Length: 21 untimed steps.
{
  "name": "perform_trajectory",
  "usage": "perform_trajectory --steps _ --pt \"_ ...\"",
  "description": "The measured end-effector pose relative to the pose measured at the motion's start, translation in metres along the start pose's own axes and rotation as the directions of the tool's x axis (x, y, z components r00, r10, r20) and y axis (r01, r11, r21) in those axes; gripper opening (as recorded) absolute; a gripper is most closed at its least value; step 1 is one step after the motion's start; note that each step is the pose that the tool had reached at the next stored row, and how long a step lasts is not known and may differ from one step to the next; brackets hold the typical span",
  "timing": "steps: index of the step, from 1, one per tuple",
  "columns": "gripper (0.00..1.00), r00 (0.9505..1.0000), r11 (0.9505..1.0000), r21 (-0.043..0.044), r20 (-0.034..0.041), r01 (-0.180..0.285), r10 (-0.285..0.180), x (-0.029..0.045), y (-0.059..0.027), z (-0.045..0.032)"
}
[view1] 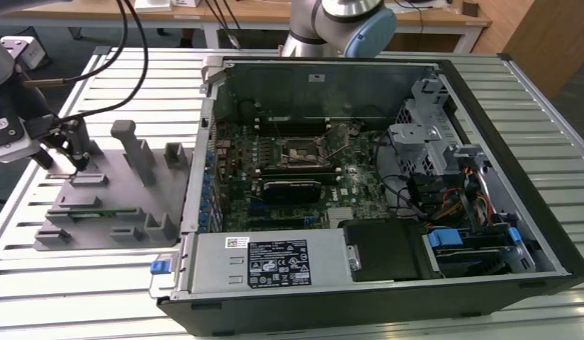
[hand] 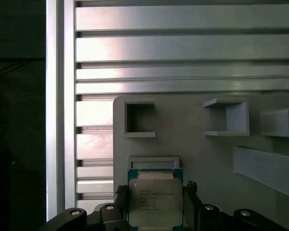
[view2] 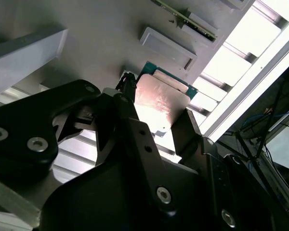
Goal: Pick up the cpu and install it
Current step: 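Pick up the cpu and move it towards the insertion slot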
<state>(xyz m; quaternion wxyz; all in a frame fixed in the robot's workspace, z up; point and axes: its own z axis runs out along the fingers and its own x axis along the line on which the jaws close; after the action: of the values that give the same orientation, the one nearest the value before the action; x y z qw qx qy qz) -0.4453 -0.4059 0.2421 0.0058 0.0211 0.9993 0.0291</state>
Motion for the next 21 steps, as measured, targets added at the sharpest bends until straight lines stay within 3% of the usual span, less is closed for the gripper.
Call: perform_trajectory --steps 21 --pt "0.54 1.0 1.0 -0.005 0.0 0.0 0.0 0.0 0.0006 -0.01"
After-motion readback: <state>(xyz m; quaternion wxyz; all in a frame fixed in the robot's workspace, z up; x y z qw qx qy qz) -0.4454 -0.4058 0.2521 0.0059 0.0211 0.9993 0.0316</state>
